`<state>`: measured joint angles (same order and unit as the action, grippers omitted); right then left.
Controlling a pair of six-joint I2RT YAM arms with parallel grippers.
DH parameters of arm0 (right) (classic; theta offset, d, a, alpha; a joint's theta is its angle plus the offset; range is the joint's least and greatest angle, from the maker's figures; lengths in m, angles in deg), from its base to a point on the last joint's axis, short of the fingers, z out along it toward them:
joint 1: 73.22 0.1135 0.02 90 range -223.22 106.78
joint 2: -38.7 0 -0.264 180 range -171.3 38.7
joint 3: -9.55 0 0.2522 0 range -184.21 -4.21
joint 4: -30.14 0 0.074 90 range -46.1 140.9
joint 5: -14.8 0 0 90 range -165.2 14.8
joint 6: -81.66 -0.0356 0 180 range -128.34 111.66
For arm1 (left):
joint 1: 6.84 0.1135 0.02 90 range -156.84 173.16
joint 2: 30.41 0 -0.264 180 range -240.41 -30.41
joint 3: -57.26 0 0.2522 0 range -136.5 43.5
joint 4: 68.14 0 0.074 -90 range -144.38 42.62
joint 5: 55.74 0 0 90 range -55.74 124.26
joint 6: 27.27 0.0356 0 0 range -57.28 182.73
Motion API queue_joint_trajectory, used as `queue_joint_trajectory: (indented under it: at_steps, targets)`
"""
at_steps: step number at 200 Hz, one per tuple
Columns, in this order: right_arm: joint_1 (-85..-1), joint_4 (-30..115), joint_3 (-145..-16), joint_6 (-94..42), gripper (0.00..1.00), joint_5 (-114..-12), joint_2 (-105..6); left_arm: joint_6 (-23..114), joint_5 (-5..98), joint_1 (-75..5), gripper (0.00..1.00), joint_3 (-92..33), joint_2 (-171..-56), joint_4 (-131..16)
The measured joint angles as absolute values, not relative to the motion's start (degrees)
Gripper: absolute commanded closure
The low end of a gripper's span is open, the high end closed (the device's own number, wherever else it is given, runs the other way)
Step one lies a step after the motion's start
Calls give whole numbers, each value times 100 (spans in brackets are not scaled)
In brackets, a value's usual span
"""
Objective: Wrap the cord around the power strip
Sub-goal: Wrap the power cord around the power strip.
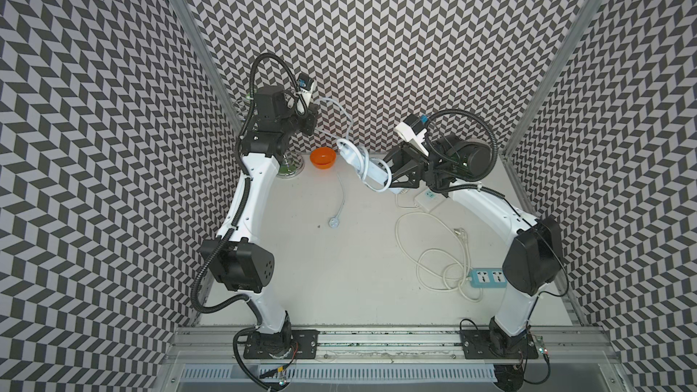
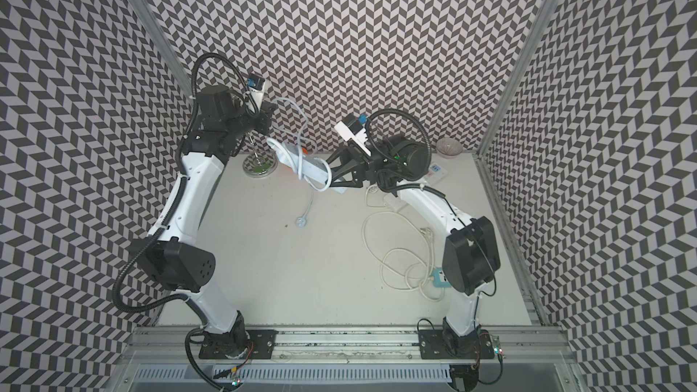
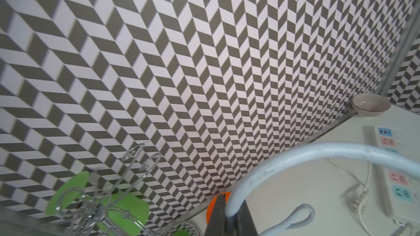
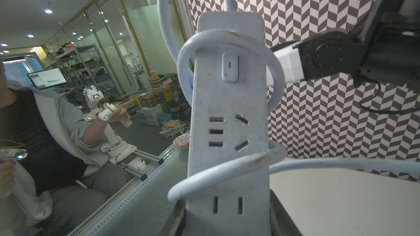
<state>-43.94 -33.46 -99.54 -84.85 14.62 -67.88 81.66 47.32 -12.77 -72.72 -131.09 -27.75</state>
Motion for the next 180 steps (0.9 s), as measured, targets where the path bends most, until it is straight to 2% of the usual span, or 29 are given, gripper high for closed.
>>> queue_joint_trajectory:
  at_steps: [45, 128, 180]
  targets:
    - [-4309, -3338, -10216, -8706, 100, 1462, -7560, 8916, 3989, -1572, 100, -6551, -12436, -3275]
    - [-4302, -3565, -11126, -9196, 100, 1451, -8694, 9696, 3597, -1754, 100, -5414, -11225, -4174]
    - [-4464, -3810, -11617, -9558, 100, 1460, -9202, 10184, 3103, -2337, 100, -4133, -10207, -4899]
